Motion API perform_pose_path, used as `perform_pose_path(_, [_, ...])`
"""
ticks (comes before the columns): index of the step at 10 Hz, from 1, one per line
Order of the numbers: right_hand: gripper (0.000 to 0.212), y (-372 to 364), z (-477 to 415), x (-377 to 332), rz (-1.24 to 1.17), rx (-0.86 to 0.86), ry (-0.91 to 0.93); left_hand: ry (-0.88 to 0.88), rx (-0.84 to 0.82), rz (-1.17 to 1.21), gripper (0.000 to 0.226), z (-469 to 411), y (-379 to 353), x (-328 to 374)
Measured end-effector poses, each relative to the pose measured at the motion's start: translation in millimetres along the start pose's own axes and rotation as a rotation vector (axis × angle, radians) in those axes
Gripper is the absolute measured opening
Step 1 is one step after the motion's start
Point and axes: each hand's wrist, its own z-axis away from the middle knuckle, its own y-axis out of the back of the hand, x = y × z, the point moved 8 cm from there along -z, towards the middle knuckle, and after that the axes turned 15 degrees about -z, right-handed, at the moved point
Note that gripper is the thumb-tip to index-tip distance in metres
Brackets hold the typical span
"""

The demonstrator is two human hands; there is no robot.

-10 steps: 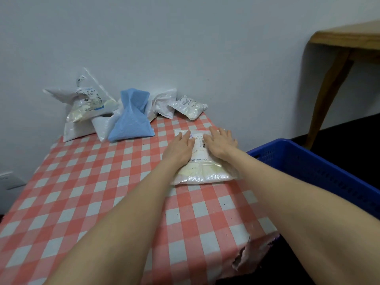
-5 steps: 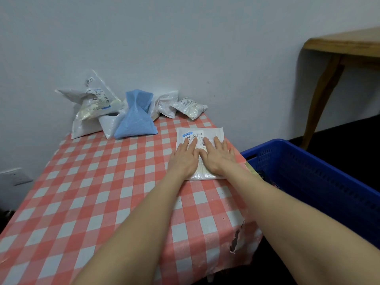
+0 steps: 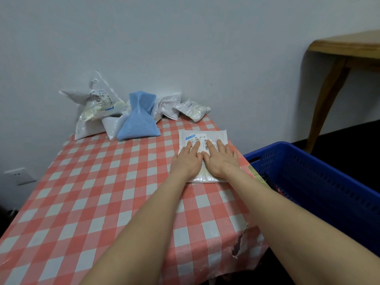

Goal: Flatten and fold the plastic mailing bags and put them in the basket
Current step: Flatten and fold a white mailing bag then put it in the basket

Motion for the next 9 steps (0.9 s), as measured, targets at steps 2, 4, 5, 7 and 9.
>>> perform_pose_path(2, [0.058,0.1,-2.1,-0.2,0.008,0.001,0.002,0.001,-0.006,0.002,0.052,-0.5,0.8,0.6])
perform_pose_path(4, [0.058,-0.8,-3.3,1.2,-0.003,0.000,-0.005,0.007,-0.010,0.003,0.052,-1.0,-0.1,0.0])
perform_pose_path(5, [0.058,-0.8,-0.7,0.1,-0.020,-0.001,0.001,0.012,-0.020,0.014,0.052,0.7,1.7,0.1])
perform_pose_path(7, [0.061,26.3,-5.0,-3.6,-0.267,-0.059,0.030,0.048,-0.047,0.099,0.054,1.5,20.2,-7.0])
perform_pose_path(9, [0.054,68.4,6.7,30.5,-0.401,0.202,-0.124,0.222,0.026,0.048,0.056,18.4,39.3,-24.2])
